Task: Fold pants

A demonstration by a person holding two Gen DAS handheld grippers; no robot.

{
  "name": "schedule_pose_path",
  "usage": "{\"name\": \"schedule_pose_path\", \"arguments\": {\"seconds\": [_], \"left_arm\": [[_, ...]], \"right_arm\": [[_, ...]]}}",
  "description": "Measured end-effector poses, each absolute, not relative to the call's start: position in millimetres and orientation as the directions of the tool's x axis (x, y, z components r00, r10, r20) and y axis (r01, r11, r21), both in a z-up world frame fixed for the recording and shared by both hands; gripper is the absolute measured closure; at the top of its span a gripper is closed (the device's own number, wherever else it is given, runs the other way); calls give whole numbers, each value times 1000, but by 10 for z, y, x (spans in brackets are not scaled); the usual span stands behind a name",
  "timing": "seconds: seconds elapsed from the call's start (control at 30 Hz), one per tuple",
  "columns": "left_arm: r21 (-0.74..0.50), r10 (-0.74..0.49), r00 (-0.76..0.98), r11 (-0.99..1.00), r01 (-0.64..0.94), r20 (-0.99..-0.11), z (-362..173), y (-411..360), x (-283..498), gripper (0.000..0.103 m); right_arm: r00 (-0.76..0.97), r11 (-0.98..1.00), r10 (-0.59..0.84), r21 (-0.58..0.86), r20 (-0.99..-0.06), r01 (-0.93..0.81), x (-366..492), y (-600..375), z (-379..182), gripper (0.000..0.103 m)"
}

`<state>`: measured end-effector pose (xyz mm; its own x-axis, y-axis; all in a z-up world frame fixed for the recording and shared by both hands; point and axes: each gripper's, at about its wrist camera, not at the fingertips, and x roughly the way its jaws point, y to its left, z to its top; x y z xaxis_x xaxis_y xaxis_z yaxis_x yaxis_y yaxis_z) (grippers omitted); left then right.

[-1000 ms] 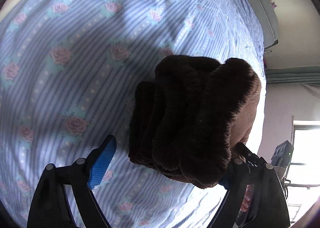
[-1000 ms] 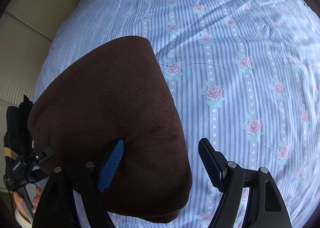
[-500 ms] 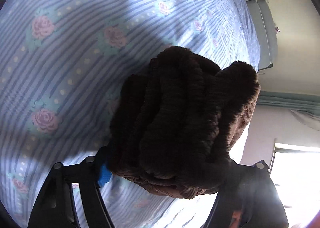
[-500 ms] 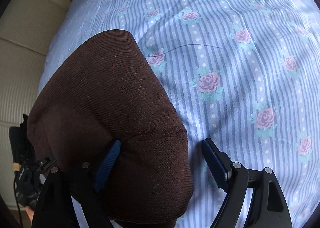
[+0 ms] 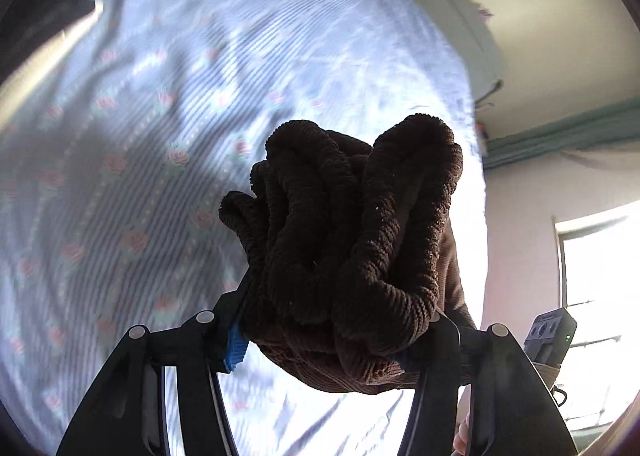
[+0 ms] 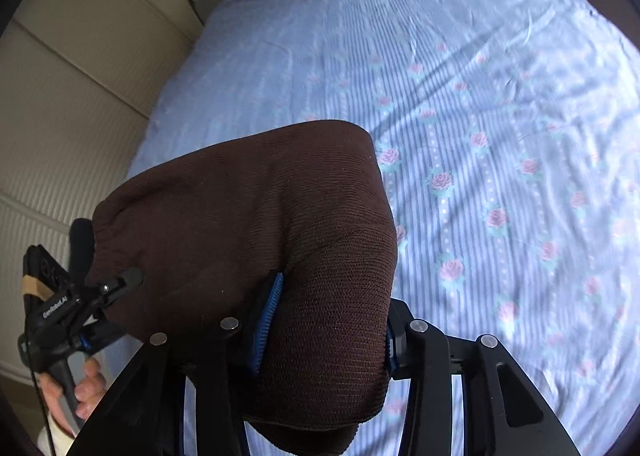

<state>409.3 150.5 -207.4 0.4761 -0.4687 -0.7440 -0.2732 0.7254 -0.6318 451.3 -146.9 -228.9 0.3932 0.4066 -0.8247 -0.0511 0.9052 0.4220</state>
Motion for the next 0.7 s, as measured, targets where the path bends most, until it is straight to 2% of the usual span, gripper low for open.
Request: {"name": "schedule_pose_path", "arguments": {"seconds": [0.2,0.43,0.7], "left_arm": [[-617,-417,573,759,-207,-706,-1333,1421,3394,49],[-570,-306,669,793,-214,-677,-648,1552,2438,49],[-561,-230,741,795,-231,-630,-318,2147,1648,49]], "right_arm": [[479,900,420,421,-771,-111,3770,-1494,-1518,61],[510,870,490,429,-707,-242,3081,-1384,-937,61],[510,832,554,429,-658,-351,2534,-804,-518,61]]}}
